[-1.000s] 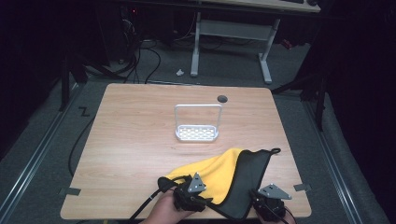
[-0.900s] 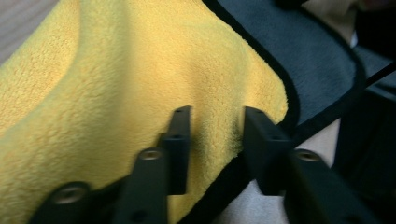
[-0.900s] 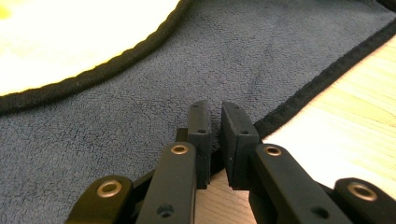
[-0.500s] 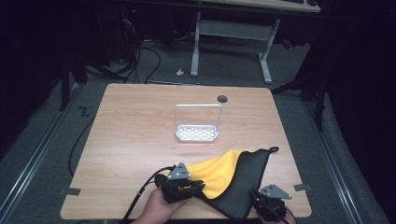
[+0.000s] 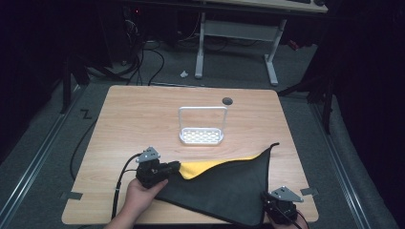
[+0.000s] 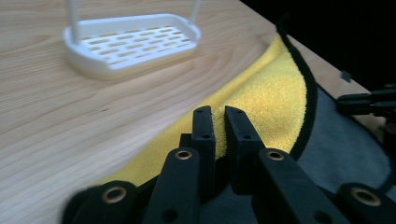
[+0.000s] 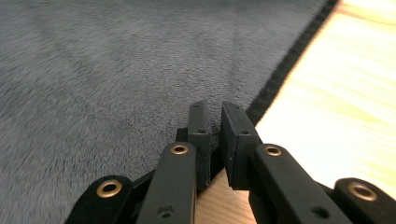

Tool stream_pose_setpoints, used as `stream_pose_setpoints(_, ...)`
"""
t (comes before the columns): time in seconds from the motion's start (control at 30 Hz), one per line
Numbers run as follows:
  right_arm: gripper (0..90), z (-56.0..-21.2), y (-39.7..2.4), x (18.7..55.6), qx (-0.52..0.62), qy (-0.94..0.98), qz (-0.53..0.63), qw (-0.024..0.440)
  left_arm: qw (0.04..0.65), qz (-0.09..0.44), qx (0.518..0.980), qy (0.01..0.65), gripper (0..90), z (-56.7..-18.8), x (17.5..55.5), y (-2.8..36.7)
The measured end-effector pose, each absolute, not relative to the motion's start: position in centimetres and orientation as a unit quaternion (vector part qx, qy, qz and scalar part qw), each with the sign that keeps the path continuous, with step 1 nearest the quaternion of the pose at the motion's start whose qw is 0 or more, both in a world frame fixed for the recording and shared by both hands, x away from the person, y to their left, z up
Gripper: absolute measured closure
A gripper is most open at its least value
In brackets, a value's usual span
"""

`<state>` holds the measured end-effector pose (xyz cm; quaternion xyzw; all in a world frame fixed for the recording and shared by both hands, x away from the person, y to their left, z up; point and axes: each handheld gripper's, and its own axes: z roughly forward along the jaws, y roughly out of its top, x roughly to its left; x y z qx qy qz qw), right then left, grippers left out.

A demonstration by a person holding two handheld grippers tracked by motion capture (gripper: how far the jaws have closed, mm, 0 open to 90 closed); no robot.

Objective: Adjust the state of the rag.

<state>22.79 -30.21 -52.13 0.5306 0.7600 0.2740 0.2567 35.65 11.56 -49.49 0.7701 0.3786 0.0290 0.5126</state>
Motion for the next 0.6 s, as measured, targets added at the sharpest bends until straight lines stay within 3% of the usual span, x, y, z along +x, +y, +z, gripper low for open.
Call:
stream_pose_setpoints(0.27,83.9,-52.1,-32.2,22.8,0.551,0.745,0.267,0.265,0.473,0.019,0.760,0.446,80.5,-52.2,37.5,13.9)
stream_pose_setpoints(0.43,82.6,-51.8,-32.0,23.0,0.544,0.746,0.275,0.267,0.479,0.033,0.739,0.472,64.8,-52.1,37.2,15.3)
stream_pose_setpoints(0.6,81.1,-51.2,-31.1,24.1,0.530,0.746,0.293,0.276,0.495,0.009,0.759,0.423,64.0,-51.4,34.7,14.9)
